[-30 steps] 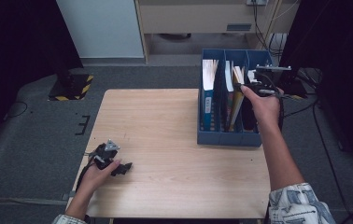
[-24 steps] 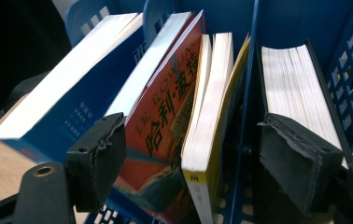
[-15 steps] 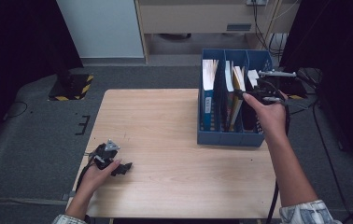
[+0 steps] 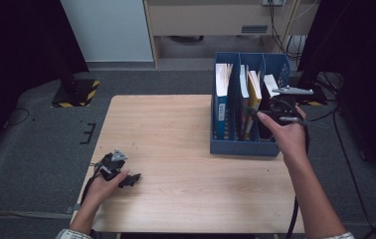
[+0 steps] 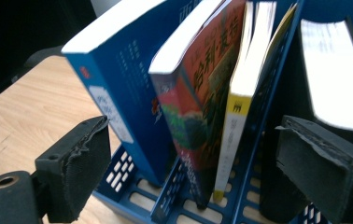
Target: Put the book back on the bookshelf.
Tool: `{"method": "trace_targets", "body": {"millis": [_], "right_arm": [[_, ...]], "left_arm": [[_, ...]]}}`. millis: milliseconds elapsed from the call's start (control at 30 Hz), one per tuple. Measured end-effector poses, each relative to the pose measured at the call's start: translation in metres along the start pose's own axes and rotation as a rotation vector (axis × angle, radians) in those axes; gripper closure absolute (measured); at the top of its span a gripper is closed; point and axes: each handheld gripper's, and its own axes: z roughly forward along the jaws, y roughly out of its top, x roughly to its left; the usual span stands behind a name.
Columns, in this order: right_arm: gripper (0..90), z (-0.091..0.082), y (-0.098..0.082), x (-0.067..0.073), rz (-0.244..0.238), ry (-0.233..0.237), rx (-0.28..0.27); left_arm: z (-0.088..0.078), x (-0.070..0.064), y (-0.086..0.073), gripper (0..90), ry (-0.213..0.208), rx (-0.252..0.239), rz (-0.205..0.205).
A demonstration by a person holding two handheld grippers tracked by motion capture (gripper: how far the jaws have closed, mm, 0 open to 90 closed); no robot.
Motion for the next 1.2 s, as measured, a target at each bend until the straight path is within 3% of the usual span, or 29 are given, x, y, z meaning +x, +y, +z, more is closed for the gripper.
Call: {"method": "trace_targets", "body": {"millis": [567, 1200], "right_arm": [[9.0, -0.006, -0.035, 0.011, -0.007, 0.031, 0.030], [8.8, 0.001, -0.066, 0.022, -0.002, 0.037, 0.062]], "left_arm": [[0.000, 0.000, 0.000, 0.0, -0.002, 0.000, -0.001], [0.000, -0.001, 0.000, 0.0, -0.003, -0.001, 0.001]]}}
